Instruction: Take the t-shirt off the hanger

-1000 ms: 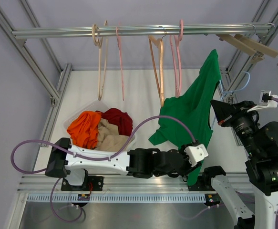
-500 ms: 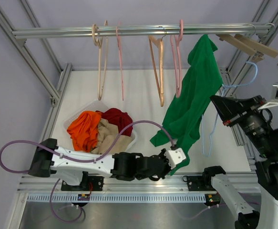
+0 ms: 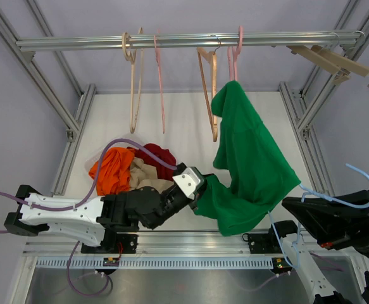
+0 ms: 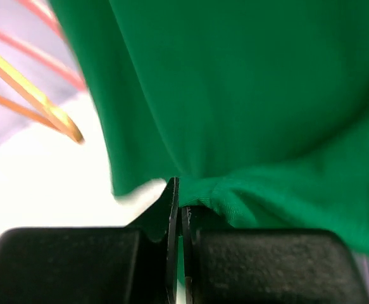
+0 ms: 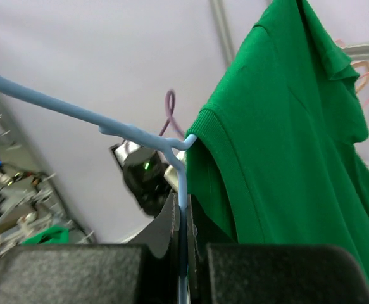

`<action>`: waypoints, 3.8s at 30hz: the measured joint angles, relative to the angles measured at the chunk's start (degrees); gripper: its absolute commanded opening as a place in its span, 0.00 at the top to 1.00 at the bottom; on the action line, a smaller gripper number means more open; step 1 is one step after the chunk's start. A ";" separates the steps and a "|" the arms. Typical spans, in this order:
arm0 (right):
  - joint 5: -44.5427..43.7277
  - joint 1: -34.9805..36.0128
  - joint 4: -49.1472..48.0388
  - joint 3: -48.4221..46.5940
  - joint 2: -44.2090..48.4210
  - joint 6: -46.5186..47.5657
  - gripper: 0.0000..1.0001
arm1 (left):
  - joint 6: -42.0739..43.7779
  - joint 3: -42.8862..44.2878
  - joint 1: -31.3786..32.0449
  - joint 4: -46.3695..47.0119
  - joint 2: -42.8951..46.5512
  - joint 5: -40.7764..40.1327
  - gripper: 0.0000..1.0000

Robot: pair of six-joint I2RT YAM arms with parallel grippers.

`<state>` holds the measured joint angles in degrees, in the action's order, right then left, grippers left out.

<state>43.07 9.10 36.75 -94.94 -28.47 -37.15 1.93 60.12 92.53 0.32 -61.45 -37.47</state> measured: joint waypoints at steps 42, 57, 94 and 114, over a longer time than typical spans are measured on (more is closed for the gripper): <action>12.79 0.07 9.84 14.43 8.02 3.41 1.00 | 26.88 15.74 -0.09 5.86 17.33 -16.37 1.00; -6.14 0.11 19.63 14.12 8.41 11.58 1.00 | 28.83 22.49 -0.13 0.15 24.98 -21.51 1.00; -16.74 0.13 7.30 23.61 -3.82 12.94 1.00 | -33.97 -35.39 -35.43 -25.20 27.12 -33.86 1.00; -32.52 0.15 2.01 23.23 -16.15 14.88 1.00 | -43.58 -36.50 -48.98 -26.99 43.56 -14.10 0.01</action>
<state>10.55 9.26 38.76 -71.70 -44.62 -22.26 -41.65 23.62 43.55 -26.68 -17.89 -51.57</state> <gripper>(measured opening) 0.054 0.985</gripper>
